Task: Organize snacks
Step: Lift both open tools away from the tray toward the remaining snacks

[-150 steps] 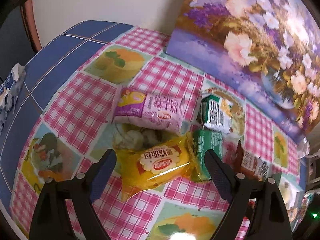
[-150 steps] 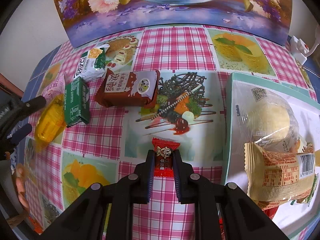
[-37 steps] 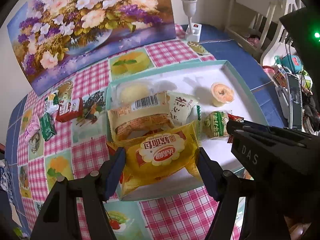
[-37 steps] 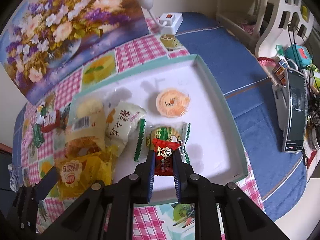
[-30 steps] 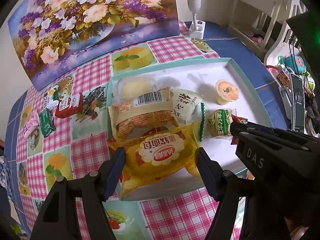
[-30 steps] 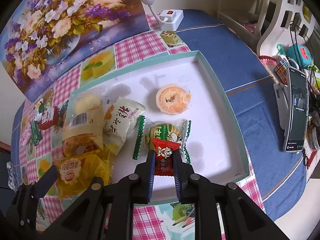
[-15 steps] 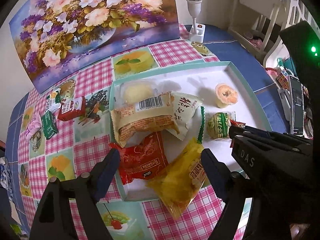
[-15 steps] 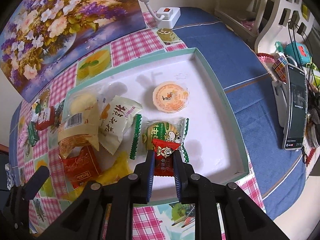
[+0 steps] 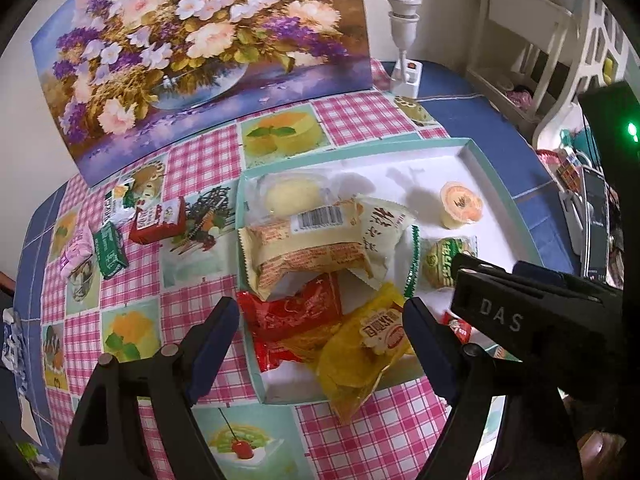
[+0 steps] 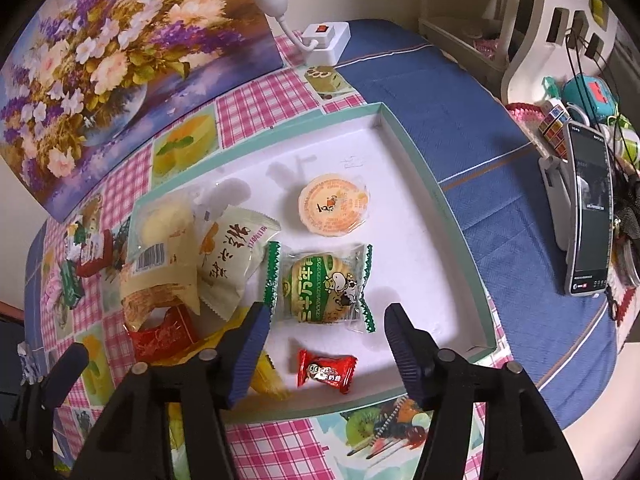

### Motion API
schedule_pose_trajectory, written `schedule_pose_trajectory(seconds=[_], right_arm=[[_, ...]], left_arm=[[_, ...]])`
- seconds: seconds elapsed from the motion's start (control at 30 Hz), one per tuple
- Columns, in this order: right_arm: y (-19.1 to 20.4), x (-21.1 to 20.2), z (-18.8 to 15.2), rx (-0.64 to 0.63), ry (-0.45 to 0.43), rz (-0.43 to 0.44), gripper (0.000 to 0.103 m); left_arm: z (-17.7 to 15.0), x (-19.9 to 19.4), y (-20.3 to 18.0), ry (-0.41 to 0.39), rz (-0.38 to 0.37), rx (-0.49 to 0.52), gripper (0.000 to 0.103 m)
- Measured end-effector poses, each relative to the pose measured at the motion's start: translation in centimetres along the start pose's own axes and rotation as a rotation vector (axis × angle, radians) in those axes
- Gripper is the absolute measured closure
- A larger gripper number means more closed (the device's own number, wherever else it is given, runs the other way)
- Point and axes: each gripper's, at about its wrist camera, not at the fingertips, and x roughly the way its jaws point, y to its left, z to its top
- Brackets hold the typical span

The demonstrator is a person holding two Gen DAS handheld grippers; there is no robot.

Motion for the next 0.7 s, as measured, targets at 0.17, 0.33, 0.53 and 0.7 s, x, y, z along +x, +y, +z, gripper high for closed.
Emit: schedule_pose_trajectory(seconds=[0.17, 0.33, 0.53, 0.7], right_arm=[[0.0, 0.0, 0.0, 0.008, -0.011, 0.009, 0.026], [-0.4, -0.2, 0.1, 0.03, -0.03, 0.028, 0.014], [-0.6, -0.5, 0.1, 0.04, -0.056, 0.019, 0.0], [-0.4, -0.6, 0.2, 0.024, -0.074, 0.017, 0.0]], left_arm=[[0.2, -0.2, 1.2, -0.004, 0.016, -0.046, 0.014], [0.3, -0.4, 2.3, -0.013, 0.024, -0.085, 0.014], [0.5, -0.5, 4.1, -0.017, 0.035, -0.155, 0.014], [0.6, -0.8, 6.7, -0.033, 0.054, -0.248, 0.014]])
